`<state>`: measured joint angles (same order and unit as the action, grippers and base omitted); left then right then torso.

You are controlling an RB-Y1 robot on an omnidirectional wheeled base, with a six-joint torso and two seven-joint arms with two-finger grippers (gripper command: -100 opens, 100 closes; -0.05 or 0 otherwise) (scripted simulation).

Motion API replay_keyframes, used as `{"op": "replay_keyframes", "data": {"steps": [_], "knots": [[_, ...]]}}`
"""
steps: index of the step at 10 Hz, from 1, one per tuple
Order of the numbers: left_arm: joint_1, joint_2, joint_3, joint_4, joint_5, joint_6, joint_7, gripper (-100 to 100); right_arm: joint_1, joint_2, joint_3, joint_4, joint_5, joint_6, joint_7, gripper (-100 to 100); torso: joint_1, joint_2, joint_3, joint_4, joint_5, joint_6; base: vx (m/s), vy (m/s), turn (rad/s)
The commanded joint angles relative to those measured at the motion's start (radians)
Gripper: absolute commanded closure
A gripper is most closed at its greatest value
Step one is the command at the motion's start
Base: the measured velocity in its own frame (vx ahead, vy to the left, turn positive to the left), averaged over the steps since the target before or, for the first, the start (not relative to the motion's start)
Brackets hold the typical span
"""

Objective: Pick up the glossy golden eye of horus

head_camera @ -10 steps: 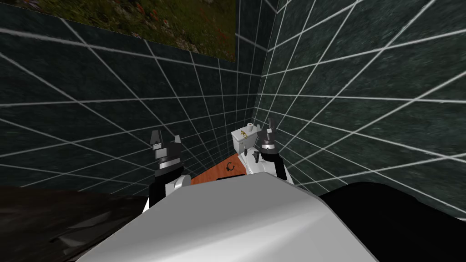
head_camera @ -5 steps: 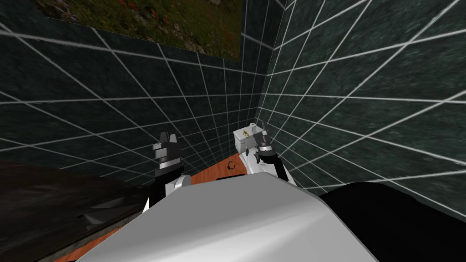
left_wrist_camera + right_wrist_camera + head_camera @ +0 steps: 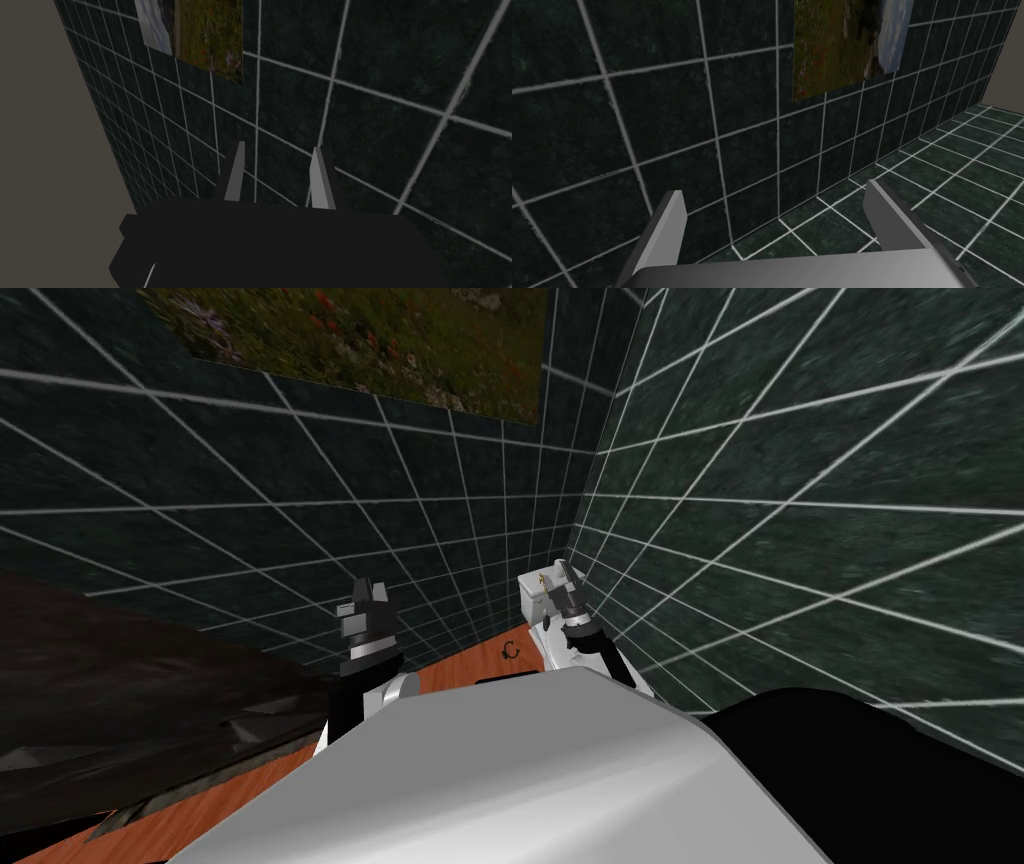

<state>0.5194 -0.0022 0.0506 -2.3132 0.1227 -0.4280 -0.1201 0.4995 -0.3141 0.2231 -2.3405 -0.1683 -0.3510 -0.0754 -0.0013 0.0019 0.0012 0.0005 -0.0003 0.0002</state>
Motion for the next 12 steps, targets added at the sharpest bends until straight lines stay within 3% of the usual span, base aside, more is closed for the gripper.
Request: {"op": "replay_keyframes", "data": {"steps": [1,2,5,6,7,8,9,10,11,12], "knots": [[0.0,0.0,0.0,0.0,0.0,0.0,0.0,0,0.012,-0.05,0.03,0.007,-0.023,-0.005,-0.001,-100,0.0,0.0,0.0,0.0,0.0,0.0,-0.034,-0.007,0.138],[0.0,0.0,0.0,0.0,0.0,0.0,0.0,0,0.012,-0.069,0.03,0.007,-0.023,-0.005,-0.001,-100,0.0,0.0,0.0,0.0,0.0,0.0,-0.027,-0.006,0.073],[0.0,0.0,0.0,0.0,0.0,0.0,0.0,0,0.024,-0.16,0.086,0.019,-0.062,0.0,0.001,-100,0.0,0.0,0.0,0.0,0.0,0.0,-0.028,-0.006,0.138],[0.0,0.0,0.0,0.0,0.0,0.0,0.0,0,0.024,-0.179,0.086,0.019,-0.062,0.0,0.001,-100,0.0,0.0,0.0,0.0,0.0,0.0,-0.025,-0.008,0.063],[0.0,0.0,0.0,0.0,0.0,0.0,0.0,0,0.03,-0.216,0.114,0.027,-0.082,0.003,0.002,-100,0.0,0.0,0.0,0.0,0.0,0.0,-0.028,-0.001,0.136],[0.0,0.0,0.0,0.0,0.0,0.0,0.0,0,0.03,-0.239,0.114,0.027,-0.082,0.003,0.002,-100,0.001,0.0,0.0,0.0,0.0,0.0,-0.022,-0.003,0.087],[0.0,0.0,0.0,0.0,0.0,0.0,0.0,0,0.036,-0.271,0.144,0.036,-0.102,0.007,0.002,-100,0.0,-0.001,0.0,0.0,0.0,0.0,-0.023,0.0,0.197],[0.0,0.0,0.0,0.0,0.0,0.0,0.0,0,0.036,-0.3,0.144,0.036,-0.102,0.007,0.002,-100,0.001,-0.001,0.0,0.0,0.0,0.0,-0.018,-0.006,0.09],[0.0,0.0,0.0,0.0,0.0,0.0,0.0,0,0.042,-0.334,0.173,0.046,-0.123,0.011,0.002,-100,0.0,-0.001,-0.001,0.0,0.0,0.0,-0.024,-0.002,0.177],[0.0,0.0,0.0,0.0,0.0,0.0,0.0,0,0.042,-0.362,0.173,0.046,-0.123,0.011,0.002,-100,0.001,-0.001,0.0,0.0,0.0,0.0,-0.021,-0.004,0.085]]}}
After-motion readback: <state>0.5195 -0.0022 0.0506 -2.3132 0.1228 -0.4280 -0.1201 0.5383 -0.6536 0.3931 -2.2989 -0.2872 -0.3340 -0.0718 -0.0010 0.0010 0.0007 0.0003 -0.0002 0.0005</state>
